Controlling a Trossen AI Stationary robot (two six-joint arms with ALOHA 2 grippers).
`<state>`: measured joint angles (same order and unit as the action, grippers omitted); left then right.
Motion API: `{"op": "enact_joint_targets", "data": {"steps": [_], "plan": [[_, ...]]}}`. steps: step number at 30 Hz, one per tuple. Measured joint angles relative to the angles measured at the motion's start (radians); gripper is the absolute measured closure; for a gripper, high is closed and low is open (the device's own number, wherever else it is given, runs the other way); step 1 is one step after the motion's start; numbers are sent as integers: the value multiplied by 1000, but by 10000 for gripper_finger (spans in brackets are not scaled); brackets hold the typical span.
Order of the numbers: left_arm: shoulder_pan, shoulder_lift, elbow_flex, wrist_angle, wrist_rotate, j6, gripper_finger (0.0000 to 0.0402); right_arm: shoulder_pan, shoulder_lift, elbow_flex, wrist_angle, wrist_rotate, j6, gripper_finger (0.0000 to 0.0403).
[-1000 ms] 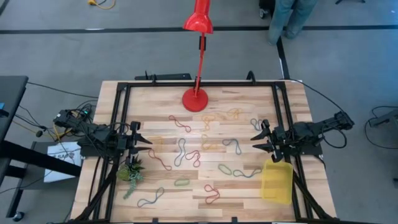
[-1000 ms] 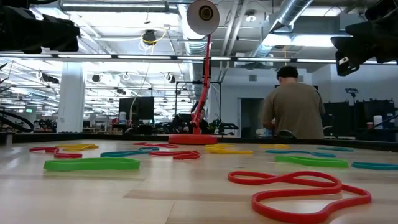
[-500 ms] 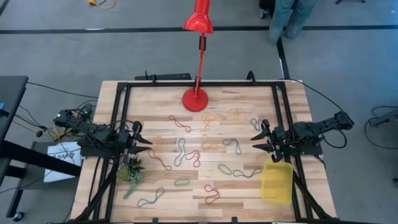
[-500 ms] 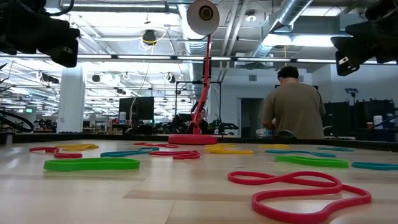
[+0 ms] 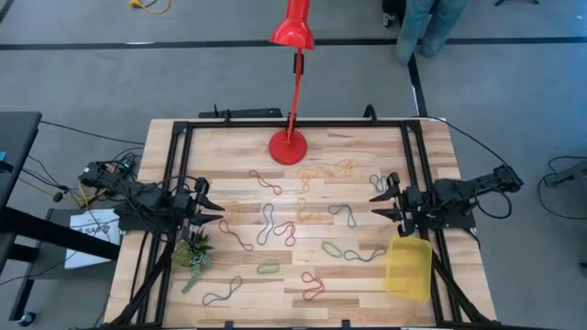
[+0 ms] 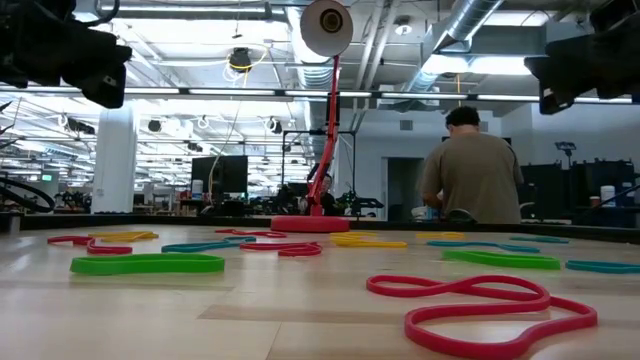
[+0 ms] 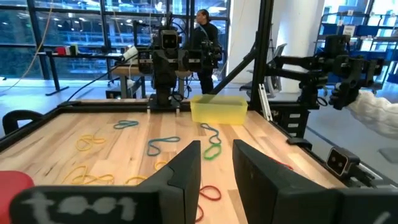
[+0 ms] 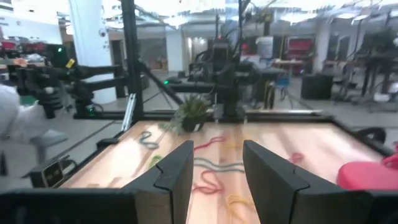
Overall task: Pick and place rubber bands into bin
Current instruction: Put the blue rubber band into the container
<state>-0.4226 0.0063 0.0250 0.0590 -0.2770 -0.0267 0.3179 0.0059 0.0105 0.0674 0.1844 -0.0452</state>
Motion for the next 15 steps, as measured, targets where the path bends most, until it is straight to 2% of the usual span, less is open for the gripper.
{"op": "enact_joint_targets", "data": {"steps": [4, 10, 15], "plan": [[0, 0, 0, 22, 0, 0, 319, 0, 0, 1, 34, 58, -58, 270], [0, 0, 0, 59, 0, -5, 319, 0, 0, 2, 99, 87, -95, 269], [0, 0, 0, 72, -92, 42, 319, 0, 0, 2, 166, 87, -131, 269]]}}
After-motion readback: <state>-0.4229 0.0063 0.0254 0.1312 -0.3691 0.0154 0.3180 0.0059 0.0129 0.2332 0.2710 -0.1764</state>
